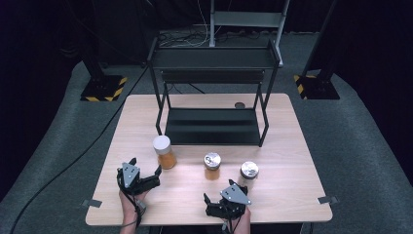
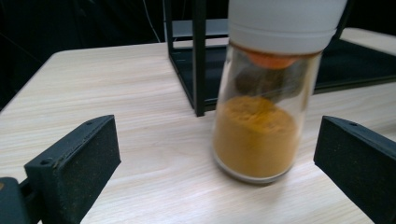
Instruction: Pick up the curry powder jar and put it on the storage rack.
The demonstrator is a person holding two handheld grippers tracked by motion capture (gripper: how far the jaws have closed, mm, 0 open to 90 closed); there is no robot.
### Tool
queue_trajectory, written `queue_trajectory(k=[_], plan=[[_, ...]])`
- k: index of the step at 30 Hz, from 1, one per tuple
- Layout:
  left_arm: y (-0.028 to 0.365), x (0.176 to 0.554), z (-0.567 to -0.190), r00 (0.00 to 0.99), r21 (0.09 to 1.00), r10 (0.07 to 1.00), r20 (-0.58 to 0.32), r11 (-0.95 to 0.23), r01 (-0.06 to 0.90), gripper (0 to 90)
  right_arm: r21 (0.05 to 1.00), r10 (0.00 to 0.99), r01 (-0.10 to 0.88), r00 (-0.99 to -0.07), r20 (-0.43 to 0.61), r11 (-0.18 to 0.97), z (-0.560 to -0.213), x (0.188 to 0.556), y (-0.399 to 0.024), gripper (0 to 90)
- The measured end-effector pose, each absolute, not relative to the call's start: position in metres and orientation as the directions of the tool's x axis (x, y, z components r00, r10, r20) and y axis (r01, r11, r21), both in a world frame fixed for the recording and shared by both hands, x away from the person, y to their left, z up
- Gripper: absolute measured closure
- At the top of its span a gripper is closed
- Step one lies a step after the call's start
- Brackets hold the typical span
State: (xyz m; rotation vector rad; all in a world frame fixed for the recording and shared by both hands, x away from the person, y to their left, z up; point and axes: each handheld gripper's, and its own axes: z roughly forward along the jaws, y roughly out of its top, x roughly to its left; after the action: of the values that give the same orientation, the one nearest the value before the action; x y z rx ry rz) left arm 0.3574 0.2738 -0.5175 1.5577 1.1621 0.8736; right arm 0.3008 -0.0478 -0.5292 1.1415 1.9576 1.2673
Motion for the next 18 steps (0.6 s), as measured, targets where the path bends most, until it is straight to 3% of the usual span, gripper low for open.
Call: queue_trajectory(k=[18], plan=[[0.249, 0.375, -0.497, 0.283, 0.957, 0.959, -0.009, -0.074, 0.282, 0.0, 0.916, 0.859, 0.337, -0.511, -0.015, 0.217, -0.530, 0.298, -0.047, 0.0]])
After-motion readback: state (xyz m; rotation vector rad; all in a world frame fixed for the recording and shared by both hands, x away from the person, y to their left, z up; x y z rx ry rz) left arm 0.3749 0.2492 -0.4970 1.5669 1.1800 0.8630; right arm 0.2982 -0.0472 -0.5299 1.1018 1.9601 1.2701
